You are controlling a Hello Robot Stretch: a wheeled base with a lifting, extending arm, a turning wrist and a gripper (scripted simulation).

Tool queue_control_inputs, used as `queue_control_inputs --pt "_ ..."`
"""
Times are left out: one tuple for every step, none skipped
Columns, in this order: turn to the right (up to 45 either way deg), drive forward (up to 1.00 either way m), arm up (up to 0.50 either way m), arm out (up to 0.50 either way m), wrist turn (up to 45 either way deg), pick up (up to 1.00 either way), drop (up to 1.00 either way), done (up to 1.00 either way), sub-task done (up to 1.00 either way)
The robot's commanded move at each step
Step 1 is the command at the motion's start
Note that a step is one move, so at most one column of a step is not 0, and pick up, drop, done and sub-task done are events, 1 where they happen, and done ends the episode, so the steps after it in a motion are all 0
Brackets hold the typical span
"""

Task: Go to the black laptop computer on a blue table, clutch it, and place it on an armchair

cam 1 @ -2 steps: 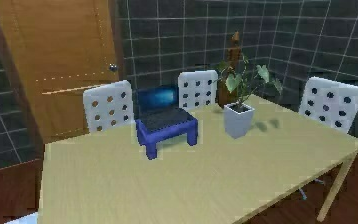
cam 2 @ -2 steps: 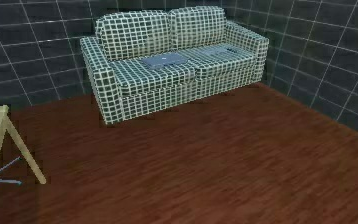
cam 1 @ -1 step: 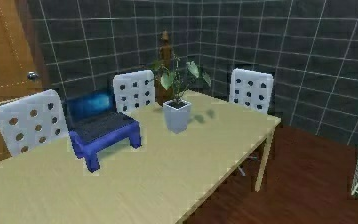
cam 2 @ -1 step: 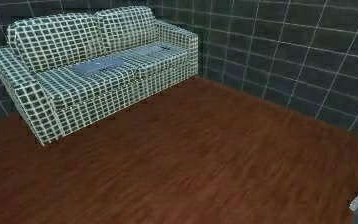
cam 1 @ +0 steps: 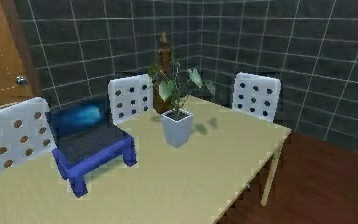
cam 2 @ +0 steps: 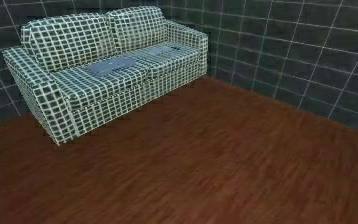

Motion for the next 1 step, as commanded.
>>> queue_control_inputs --pt "-45.0 0.00 0.00 0.00 0.0 0.00 0.00 0.00 0.00"
